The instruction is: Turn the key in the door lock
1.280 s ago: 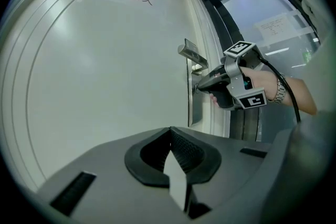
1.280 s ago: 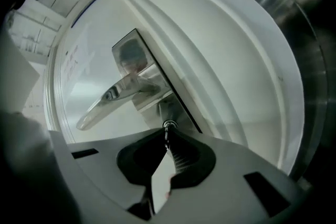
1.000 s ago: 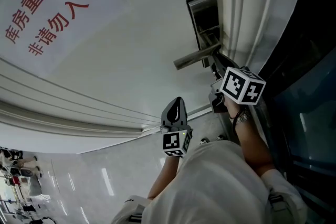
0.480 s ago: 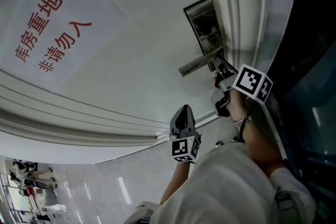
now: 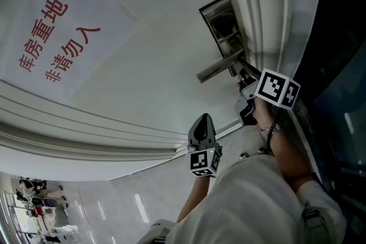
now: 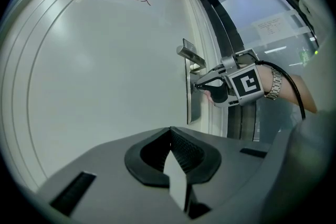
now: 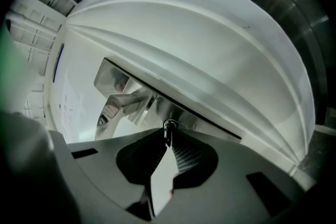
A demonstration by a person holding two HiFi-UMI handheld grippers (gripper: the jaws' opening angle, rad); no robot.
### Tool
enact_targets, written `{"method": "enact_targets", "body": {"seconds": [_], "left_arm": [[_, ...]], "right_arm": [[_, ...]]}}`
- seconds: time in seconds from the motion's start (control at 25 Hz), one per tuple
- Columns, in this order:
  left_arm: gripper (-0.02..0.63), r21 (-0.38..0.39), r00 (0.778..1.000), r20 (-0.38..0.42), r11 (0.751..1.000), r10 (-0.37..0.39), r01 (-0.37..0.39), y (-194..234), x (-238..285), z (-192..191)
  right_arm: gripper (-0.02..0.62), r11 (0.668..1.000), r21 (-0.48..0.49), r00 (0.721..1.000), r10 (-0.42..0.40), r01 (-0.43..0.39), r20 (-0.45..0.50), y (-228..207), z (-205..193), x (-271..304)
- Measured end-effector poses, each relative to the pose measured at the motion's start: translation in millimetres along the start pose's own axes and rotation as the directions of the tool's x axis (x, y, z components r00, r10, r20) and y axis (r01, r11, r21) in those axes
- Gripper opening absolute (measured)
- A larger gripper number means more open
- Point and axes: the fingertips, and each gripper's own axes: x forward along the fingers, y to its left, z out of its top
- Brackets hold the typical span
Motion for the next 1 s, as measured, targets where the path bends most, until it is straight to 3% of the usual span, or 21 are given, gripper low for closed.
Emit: {"method": "enact_targets", "body": {"seconds": [0.12, 0.2, 0.32, 0.4, 0.48, 0.6, 0.72, 0.8, 0.88, 1.0], "left_arm": [[0.008, -0.003, 1.000, 0.005, 1.000, -0.001, 0.001, 1, -3, 0], [0.008, -0.005, 1.000, 0.008, 1.000, 0.001, -0.001, 4, -3, 1], [0.008, -0.010, 1.000, 0.011, 1.000, 0.004, -0.004, 8, -4, 0], [0.008, -0.017, 1.000, 0.013, 1.000, 0.004, -0.004, 9, -6, 0], [0.008, -0.026, 1.000, 0.016, 1.000, 0.002, -0.002, 10, -8, -1], [0.008, -0.039, 1.000, -0.005, 0.999, 0.004, -0.004, 12, -12, -5], [0.008, -0.044, 1.000, 0.018, 0.999, 0.007, -0.006, 15, -14, -3], [0.008, -0.049, 1.000, 0.017, 0.999, 0.013, -0.012, 17, -16, -5], [0.008, -0.052, 1.000, 0.002, 0.998, 0.021, -0.021, 22, -19, -8], [0.008, -0.058, 0.999, 0.019, 0.998, 0.035, -0.034, 28, -22, -7]], "right_arm": [[0.033, 0.998, -0.055, 0.996, 0.030, -0.034, -0.079, 2, -13, 1], [0.103, 0.993, -0.103, 0.994, 0.046, -0.057, -0.103, 5, -19, 1], [0.138, 0.976, -0.211, 0.993, 0.030, -0.054, -0.116, 8, -22, -2], [0.158, 0.953, -0.301, 0.992, 0.004, -0.041, -0.123, 9, -23, -4], [0.176, 0.906, -0.423, 0.993, -0.037, -0.014, -0.112, 10, -21, -7], [0.179, 0.791, -0.610, 0.991, -0.110, 0.045, -0.071, 8, -16, -13], [0.181, 0.677, -0.731, 0.985, -0.168, 0.086, -0.040, 4, -11, -16], [0.183, 0.577, -0.810, 0.979, -0.205, 0.107, -0.018, 2, -7, -17], [0.181, 0.426, -0.897, 0.969, -0.246, 0.119, 0.012, 1, -5, -17], [0.183, 0.162, -0.981, 0.955, -0.289, 0.111, 0.060, 3, -6, -17]]}}
